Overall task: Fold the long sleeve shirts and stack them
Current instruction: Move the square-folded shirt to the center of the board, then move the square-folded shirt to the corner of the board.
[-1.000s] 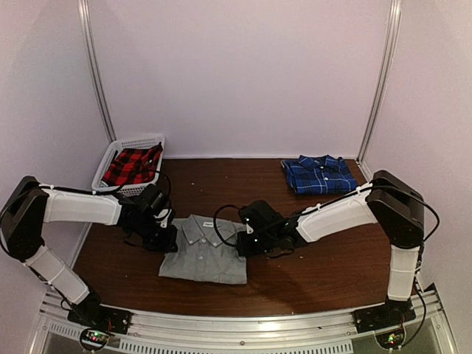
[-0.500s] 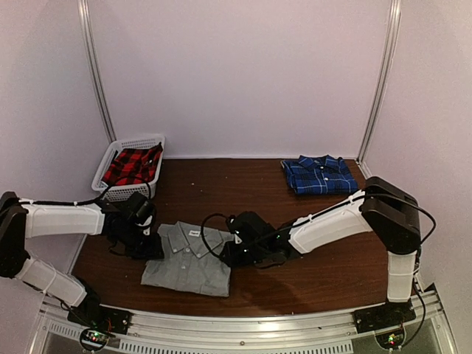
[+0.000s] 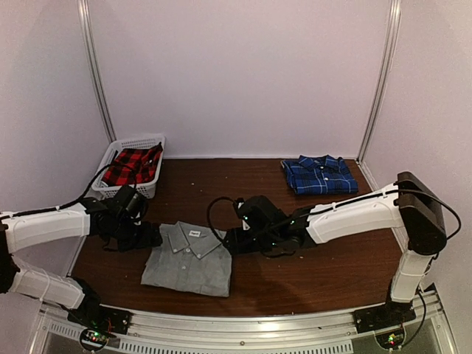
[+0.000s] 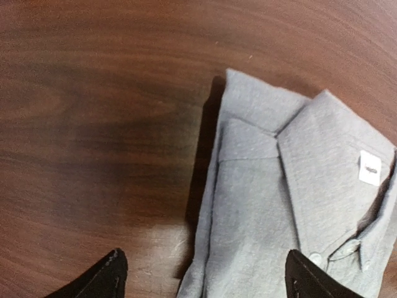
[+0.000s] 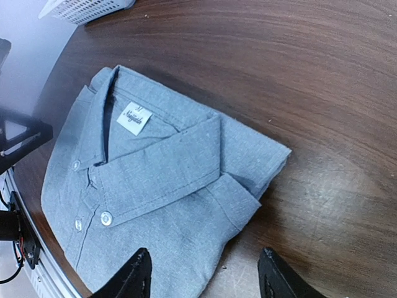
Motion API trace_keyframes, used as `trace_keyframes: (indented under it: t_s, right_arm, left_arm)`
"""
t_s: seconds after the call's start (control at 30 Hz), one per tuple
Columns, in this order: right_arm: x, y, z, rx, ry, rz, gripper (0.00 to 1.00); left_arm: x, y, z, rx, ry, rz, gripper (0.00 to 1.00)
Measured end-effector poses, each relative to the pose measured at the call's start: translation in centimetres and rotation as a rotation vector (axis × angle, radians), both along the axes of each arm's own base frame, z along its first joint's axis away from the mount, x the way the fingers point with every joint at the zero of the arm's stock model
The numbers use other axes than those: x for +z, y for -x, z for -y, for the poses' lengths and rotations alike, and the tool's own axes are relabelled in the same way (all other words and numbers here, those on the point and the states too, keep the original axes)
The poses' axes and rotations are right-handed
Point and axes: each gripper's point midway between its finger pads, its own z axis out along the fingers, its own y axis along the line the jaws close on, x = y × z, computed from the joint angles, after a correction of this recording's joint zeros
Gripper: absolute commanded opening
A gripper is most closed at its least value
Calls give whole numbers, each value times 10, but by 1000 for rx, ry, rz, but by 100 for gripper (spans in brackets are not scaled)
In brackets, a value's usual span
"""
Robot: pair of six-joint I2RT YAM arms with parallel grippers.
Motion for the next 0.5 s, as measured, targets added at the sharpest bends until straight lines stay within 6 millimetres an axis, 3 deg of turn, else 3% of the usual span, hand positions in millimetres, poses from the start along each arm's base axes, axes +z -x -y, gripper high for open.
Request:
trace_keyframes:
  t_s: [0.2,0.37,0.5]
  right_arm:
    - [8,-25,31,-77,87,49,58]
    - [8,-66,77,-193,188,77,57]
    - [9,-99,117,-289,255,83,56]
  left_arm:
    - [44,-22,13,-39,43,119,98]
    - [88,-38,26,-86,105,246,98]
    - [106,-41,38,-131,167,295,98]
